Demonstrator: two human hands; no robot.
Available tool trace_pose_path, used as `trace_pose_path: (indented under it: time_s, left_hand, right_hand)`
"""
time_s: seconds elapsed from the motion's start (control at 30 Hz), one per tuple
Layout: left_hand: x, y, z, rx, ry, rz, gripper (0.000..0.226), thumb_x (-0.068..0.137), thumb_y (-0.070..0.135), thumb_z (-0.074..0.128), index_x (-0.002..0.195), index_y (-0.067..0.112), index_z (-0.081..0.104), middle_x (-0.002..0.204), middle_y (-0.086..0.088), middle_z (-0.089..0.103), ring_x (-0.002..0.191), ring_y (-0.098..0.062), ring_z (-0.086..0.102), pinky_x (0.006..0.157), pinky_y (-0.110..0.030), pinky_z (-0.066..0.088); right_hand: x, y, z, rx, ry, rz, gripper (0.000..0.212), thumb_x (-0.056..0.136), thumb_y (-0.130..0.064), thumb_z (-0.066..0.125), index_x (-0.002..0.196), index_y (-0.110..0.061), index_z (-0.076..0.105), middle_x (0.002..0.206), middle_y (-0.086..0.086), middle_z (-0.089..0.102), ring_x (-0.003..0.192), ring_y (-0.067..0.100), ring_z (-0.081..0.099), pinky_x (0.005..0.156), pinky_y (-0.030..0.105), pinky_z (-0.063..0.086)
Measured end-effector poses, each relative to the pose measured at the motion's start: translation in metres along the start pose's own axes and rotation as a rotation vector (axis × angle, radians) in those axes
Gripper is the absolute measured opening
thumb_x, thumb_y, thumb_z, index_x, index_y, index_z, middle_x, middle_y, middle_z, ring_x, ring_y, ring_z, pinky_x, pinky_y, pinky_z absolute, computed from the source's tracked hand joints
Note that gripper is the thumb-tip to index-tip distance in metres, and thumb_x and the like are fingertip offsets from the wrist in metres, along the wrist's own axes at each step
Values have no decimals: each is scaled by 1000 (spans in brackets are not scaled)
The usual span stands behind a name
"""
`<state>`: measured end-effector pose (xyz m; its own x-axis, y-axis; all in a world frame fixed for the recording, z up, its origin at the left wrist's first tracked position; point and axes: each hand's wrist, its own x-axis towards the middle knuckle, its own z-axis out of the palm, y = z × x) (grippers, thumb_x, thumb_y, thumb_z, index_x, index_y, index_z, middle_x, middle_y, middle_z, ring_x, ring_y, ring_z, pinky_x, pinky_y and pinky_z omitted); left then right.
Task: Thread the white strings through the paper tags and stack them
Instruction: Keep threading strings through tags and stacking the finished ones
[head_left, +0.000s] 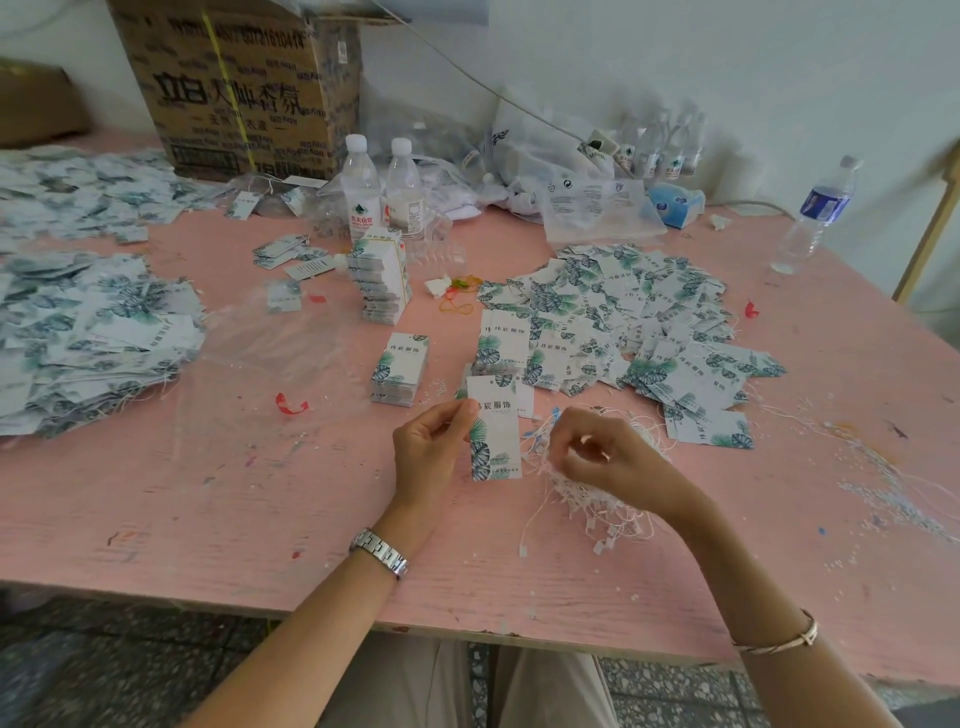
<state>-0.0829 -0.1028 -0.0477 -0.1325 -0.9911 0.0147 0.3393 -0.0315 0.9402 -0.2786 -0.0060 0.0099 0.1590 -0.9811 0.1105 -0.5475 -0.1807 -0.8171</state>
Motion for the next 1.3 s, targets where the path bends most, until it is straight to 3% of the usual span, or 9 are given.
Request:
trace_pose_path:
  time_s: [0.07, 0.17, 0.23, 0.33, 0.6, 0.8, 1.03, 1.23, 1.3]
  left_hand:
    - [0, 0, -1, -10, -6, -4, 9, 88, 10, 74, 94, 15, 76, 83, 5, 78, 73, -1, 68, 66, -14, 53]
    - [0, 1, -1, -3, -4, 6, 9, 87, 9, 74, 94, 15, 76, 80, 6, 77, 70, 1, 66, 66, -14, 52]
    - [1, 0, -1, 3, -4, 15, 9, 87, 9, 74, 94, 14, 76, 78, 7, 77, 68, 1, 64, 66, -13, 51]
    - [1, -1, -2, 5, -17, 13, 8, 86, 12, 76, 92, 17, 77, 80, 5, 77, 70, 0, 66, 67, -14, 52]
    - [-2, 1, -1, 27, -64, 42, 7, 79, 24, 78, 86, 25, 78, 79, 4, 78, 70, 0, 68, 67, -12, 52]
    - [-4, 4, -1, 11, -89, 28, 10, 77, 26, 78, 87, 23, 78, 79, 3, 77, 69, -1, 68, 66, -12, 52]
    - [-7, 11, 2, -35, -154, -9, 5, 78, 22, 77, 80, 24, 81, 71, 7, 74, 59, 3, 60, 60, -10, 48]
    - [-12, 12, 5, -64, -226, -66, 10, 77, 24, 76, 85, 19, 81, 78, 2, 75, 65, 0, 63, 62, -12, 49]
    - [-13, 12, 6, -52, -253, -70, 14, 77, 23, 76, 88, 16, 80, 83, -1, 77, 71, -1, 67, 64, -13, 51]
  right_hand:
    - [3, -1, -8, 219, 121, -4, 7, 91, -13, 65, 84, -14, 63, 85, 1, 60, 76, 25, 50, 73, 32, 42]
    - [11, -7, -19, 402, 264, -28, 11, 96, -16, 56, 88, -10, 61, 95, 3, 65, 96, 20, 60, 93, 27, 46]
    - [18, -17, -25, 512, 286, -83, 18, 102, -15, 46, 87, -9, 54, 83, 3, 57, 84, 18, 55, 87, 28, 47]
    - [24, -38, -35, 719, 310, -139, 23, 104, -15, 38, 82, -14, 46, 73, -2, 32, 66, 13, 31, 62, 22, 37]
    - [36, -72, -52, 724, 434, -251, 14, 96, -29, 55, 83, -24, 56, 68, -5, 22, 49, 2, 18, 35, 10, 22]
    - [36, -53, -32, 777, 437, -199, 22, 96, -23, 58, 78, -27, 71, 57, -12, 32, 42, -1, 23, 34, 11, 24]
    - [35, -5, 9, 814, 473, 19, 18, 92, -26, 60, 77, -25, 71, 54, -10, 30, 43, 4, 20, 37, 15, 19]
    - [39, 14, 28, 652, 341, 43, 18, 95, -34, 63, 82, -21, 65, 56, -11, 32, 48, 7, 22, 43, 16, 24]
    - [41, 16, 30, 671, 298, 49, 22, 94, -31, 62, 95, -10, 66, 54, -11, 37, 47, 5, 23, 43, 15, 25]
